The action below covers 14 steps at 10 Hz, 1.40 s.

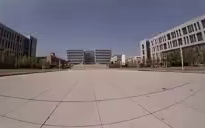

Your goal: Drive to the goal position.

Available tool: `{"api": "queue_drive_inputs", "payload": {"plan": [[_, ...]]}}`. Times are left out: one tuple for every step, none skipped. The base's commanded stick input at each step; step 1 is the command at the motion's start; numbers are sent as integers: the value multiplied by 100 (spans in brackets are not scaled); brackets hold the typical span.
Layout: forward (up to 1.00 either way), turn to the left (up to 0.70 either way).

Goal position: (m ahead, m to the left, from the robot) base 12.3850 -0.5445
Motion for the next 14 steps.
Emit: {"api": "queue_drive_inputs", "payload": {"plan": [[4,0],[4,0],[4,0],[4,0],[4,0],[4,0],[4,0],[4,0],[4,0],[4,0],[4,0],[4,0],[4,0],[4,0]]}}
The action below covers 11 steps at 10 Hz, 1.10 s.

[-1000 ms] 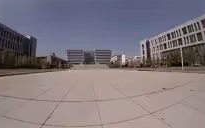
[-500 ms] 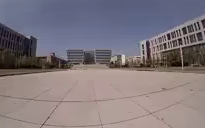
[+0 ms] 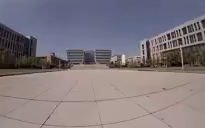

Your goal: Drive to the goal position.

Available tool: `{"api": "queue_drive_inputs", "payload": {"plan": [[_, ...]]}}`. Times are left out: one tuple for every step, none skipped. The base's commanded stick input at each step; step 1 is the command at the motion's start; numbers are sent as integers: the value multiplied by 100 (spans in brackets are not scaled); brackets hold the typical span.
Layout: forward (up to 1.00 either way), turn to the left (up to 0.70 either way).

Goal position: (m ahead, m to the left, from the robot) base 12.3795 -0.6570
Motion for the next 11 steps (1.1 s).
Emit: {"api": "queue_drive_inputs", "payload": {"plan": [[4,0],[4,0],[4,0],[4,0],[4,0],[4,0],[4,0],[4,0],[4,0],[4,0],[4,0]]}}
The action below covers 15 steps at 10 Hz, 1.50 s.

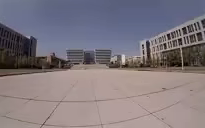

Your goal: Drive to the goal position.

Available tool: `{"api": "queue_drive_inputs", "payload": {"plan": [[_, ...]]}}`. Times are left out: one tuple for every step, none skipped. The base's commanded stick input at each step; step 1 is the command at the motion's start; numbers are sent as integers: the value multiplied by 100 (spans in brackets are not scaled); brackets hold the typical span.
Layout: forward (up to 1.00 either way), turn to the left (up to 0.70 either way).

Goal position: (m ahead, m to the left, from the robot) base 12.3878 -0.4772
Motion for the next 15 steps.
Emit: {"api": "queue_drive_inputs", "payload": {"plan": [[4,0],[4,0],[4,0],[4,0],[4,0],[4,0],[4,0],[4,0],[4,0],[4,0],[4,0],[4,0],[4,0],[4,0],[4,0]]}}
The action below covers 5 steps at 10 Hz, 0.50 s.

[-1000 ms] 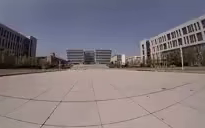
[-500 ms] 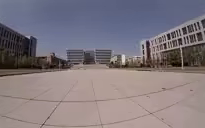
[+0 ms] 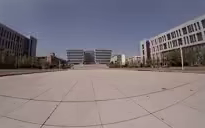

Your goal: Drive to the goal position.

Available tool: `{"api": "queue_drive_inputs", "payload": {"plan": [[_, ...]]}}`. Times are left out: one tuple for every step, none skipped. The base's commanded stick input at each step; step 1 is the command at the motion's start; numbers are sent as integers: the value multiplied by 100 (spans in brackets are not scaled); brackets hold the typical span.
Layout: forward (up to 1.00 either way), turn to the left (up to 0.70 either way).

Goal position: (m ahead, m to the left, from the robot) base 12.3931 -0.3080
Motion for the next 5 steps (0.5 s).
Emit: {"api": "queue_drive_inputs", "payload": {"plan": [[4,0],[4,0],[4,0],[4,0],[4,0]]}}
